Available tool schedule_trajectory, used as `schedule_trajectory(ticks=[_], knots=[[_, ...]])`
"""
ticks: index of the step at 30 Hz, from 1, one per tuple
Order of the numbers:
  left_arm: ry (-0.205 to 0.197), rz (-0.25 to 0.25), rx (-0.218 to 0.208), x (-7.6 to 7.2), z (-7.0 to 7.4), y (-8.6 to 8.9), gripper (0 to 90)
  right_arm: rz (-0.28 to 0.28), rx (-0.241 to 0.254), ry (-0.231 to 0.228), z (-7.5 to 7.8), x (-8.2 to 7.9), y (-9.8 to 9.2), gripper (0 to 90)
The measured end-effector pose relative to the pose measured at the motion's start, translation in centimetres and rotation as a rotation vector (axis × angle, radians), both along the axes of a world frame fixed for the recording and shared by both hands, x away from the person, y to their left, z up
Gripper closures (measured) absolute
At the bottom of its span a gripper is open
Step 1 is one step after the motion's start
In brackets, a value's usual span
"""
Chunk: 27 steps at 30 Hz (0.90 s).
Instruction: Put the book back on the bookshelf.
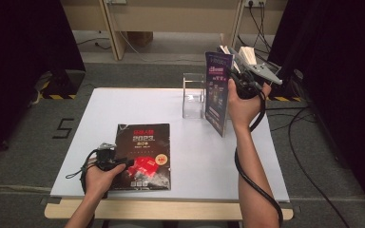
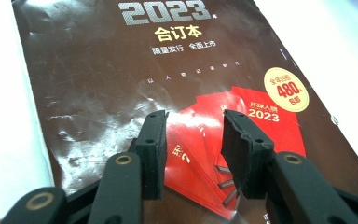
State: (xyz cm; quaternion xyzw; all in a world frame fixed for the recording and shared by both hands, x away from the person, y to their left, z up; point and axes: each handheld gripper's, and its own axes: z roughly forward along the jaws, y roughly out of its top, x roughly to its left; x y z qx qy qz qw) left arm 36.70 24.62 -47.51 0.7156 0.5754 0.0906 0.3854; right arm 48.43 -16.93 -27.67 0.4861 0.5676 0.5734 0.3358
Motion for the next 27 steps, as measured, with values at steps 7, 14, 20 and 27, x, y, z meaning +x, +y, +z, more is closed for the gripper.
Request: schedule_trajectory(ticks=[7,14,20,27], knots=[[0.003,-0.003,0.000,0.0,-0.1,0.0,59.8,-0.009,-0.009,0.005,0.0,0.7,0.3,83.3],[0.002,-0.002,0.003,0.0,0.0,0.2,59.9,-0.020,-0.016,0.012,-0.1,1.6,0.3,83.3],[0.005,-0.006,0.001,0.1,-0.1,0.0,59.9,-0.025,-0.022,0.015,-0.4,2.1,0.4,83.3],[0.008,-0.006,0.003,0.1,-0.2,0.0,60.0,-0.030,-0.015,0.021,-0.7,2.7,0.5,83.3]])
